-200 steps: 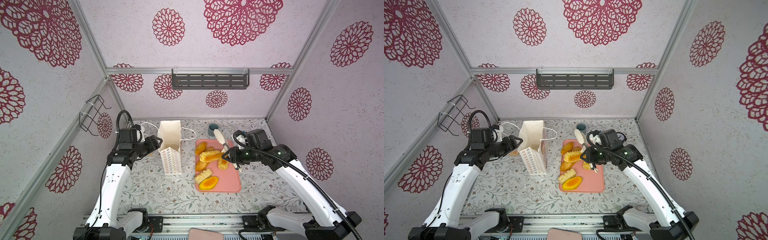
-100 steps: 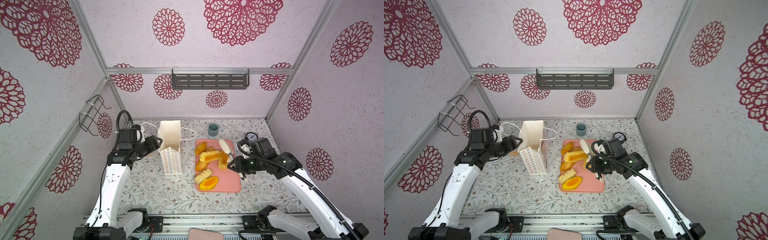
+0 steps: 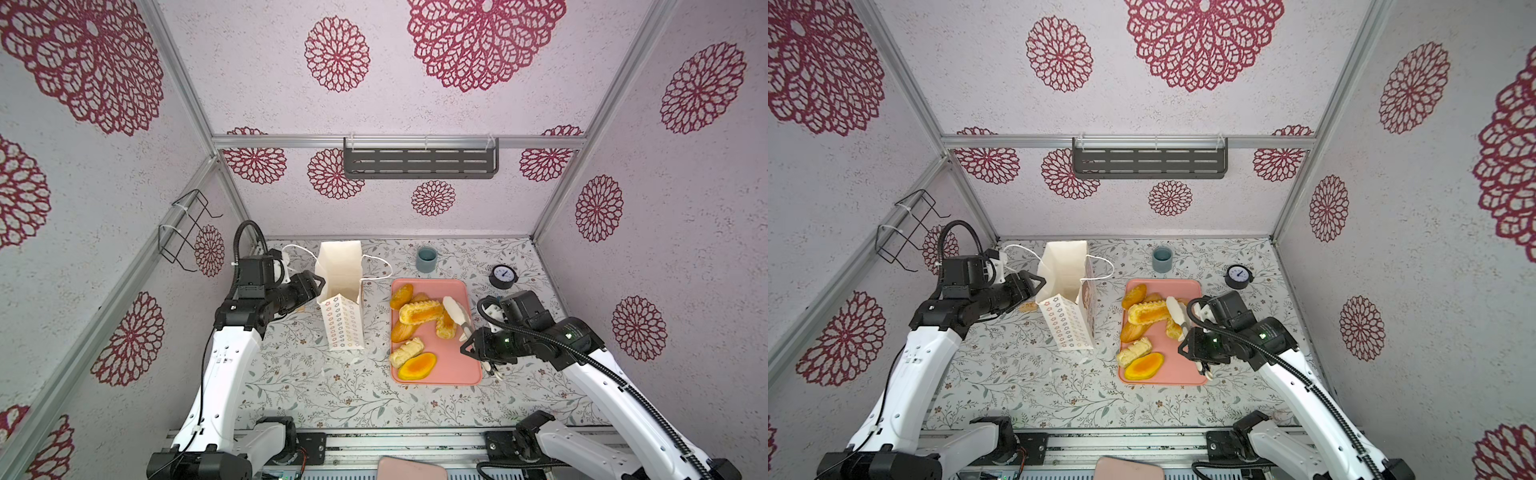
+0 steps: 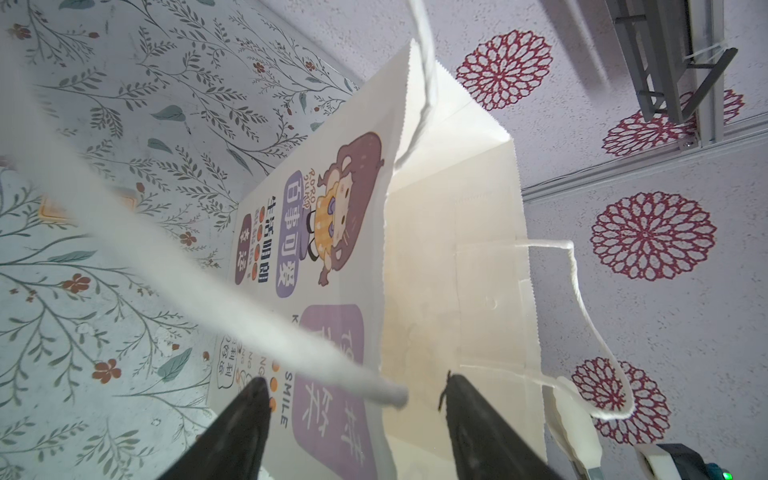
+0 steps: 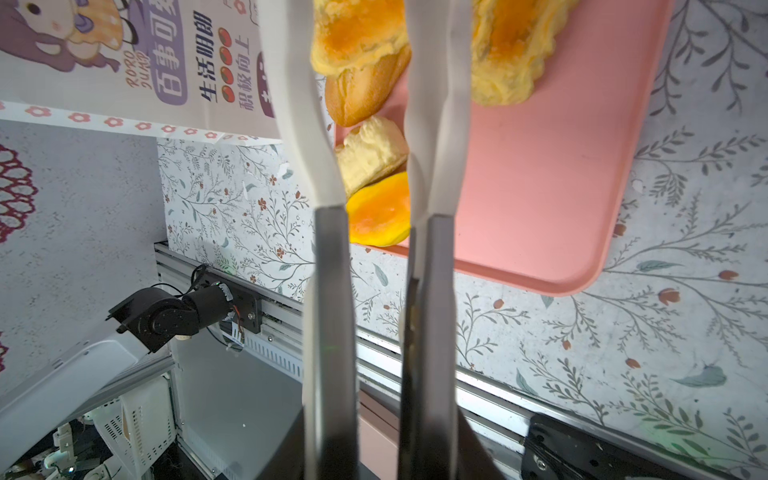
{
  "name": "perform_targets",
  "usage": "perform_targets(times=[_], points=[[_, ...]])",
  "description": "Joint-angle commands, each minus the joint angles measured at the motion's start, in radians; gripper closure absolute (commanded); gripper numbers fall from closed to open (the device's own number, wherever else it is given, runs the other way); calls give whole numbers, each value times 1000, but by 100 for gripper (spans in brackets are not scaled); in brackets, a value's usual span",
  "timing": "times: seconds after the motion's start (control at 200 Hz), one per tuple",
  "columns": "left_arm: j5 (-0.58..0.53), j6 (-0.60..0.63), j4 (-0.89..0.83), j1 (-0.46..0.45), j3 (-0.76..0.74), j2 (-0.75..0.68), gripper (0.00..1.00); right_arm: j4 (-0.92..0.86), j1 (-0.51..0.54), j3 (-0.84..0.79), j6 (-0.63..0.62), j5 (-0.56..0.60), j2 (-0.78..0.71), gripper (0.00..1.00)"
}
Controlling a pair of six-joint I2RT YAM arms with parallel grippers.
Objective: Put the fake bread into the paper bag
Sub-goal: 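Lower the tongs in the right gripper onto the yellow-orange slice nearest the robot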
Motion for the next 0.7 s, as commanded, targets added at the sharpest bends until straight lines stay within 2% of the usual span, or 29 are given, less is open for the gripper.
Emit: perform_targets(times=[0.0,0.21,0.49,0.695], points=[[8,14,23,-4,19,2,30,0,-6,-19,8,-3,-19,65],[9,13,30,-4,6,1,30,5,-6,-91,-3,-22,-17,63],[5,10,38,-4,-14,-11,30,193,-6,-224,59,-144,14,61],[2,12,40,-4,-16,-8,30,211,-2,-314,74,-216,8,60]])
